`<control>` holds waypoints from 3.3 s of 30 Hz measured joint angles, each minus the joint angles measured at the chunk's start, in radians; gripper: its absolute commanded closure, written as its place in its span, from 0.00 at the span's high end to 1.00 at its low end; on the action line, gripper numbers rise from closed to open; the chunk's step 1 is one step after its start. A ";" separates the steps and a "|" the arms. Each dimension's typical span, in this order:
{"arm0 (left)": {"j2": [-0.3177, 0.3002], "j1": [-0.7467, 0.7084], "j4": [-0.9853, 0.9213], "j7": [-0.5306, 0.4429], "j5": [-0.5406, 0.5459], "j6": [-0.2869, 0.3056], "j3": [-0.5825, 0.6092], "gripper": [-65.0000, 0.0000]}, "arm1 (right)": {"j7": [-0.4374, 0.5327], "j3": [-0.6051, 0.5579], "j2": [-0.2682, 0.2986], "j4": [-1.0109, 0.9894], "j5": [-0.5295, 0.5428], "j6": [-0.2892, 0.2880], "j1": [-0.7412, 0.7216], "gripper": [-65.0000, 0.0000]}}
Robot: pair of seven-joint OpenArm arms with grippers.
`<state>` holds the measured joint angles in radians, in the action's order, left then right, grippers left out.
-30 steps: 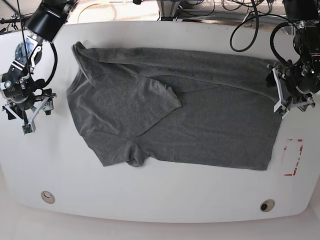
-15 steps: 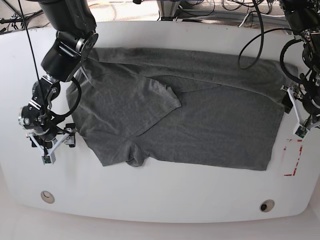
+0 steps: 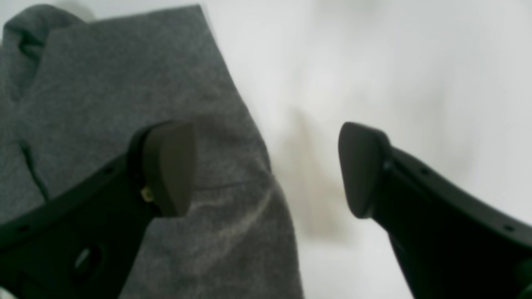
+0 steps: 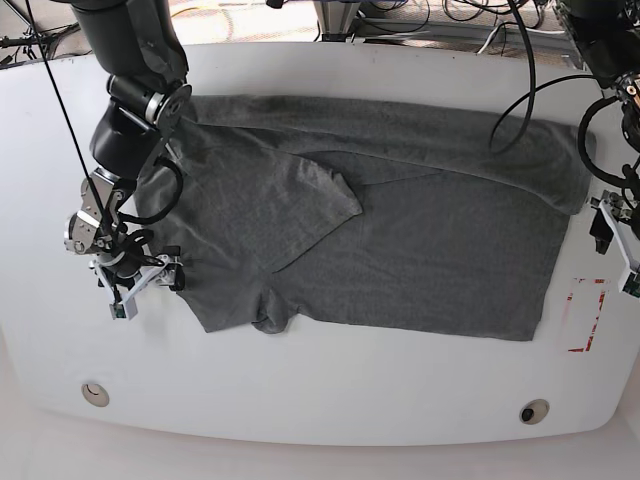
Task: Fold the T-shirt properly
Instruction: 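Move both grippers down to the shirt's side edge, sleeve and hem, then pinch the grey shirt's side edge with both grippers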
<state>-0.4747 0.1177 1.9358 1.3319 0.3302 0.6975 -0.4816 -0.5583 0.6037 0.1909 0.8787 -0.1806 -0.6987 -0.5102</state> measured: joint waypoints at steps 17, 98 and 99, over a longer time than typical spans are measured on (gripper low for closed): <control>0.014 0.035 -0.129 -0.132 -0.147 0.005 -0.003 0.69 | 0.041 0.005 -0.018 -0.029 0.008 0.003 0.035 0.74; 0.140 0.562 -1.580 -1.053 -0.206 -0.189 0.295 0.79 | 0.041 0.003 -0.055 0.043 0.031 -0.002 0.101 0.00; 0.148 0.564 -1.580 -1.054 -0.205 -0.189 0.295 0.77 | 0.042 0.003 -0.055 0.043 0.030 -0.002 0.101 0.00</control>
<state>-0.3271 0.6815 0.3553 0.2783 0.1249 0.5087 -0.1867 -0.5167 0.6071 0.1364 0.9215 -0.1505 -0.7002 -0.4088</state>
